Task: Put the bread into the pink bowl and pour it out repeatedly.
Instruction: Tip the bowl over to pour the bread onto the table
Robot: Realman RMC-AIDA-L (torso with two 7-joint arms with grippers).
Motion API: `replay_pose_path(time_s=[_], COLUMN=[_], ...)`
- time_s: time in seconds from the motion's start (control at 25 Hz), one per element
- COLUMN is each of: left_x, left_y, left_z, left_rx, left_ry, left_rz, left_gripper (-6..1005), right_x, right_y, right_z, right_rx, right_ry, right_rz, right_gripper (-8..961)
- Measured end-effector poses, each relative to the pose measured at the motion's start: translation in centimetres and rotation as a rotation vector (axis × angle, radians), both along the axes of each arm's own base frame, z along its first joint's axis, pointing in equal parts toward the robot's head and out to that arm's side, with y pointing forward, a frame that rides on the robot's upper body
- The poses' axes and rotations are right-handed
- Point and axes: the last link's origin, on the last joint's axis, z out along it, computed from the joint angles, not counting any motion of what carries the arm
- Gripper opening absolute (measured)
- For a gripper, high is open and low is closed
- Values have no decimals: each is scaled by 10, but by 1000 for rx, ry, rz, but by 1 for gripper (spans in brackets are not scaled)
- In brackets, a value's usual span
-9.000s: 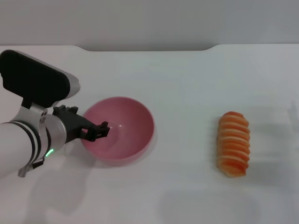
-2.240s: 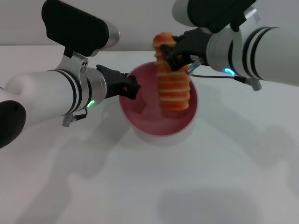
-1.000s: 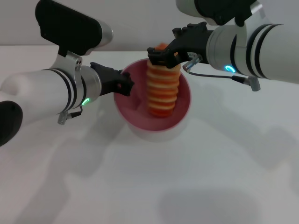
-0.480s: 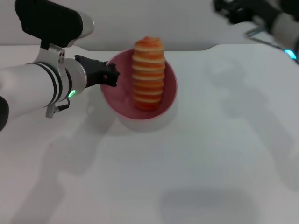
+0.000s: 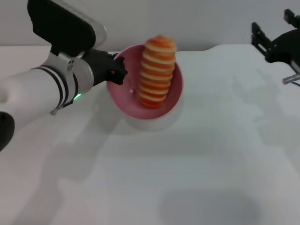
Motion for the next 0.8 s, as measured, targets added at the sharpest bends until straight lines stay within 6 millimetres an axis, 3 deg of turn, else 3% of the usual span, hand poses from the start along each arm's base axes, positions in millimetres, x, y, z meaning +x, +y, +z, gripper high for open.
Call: replay_pose_path(time_s=[0.32, 0.52, 0.8], left_x=[1, 1, 5], left_y=[-13, -19, -28], left_z=[2, 5, -13], left_rx=[124, 216, 229], left_ry=[91, 119, 312], left_rz=[-268, -389, -618], left_gripper=[40, 40, 40], right_x=[16, 33, 49], right_y=[-6, -9, -14], right_z=[2, 13, 16], right_rx=[0, 33, 39], right_ry=[5, 21, 40], right_rz=[-64, -117, -163], right_gripper=[734, 734, 733])
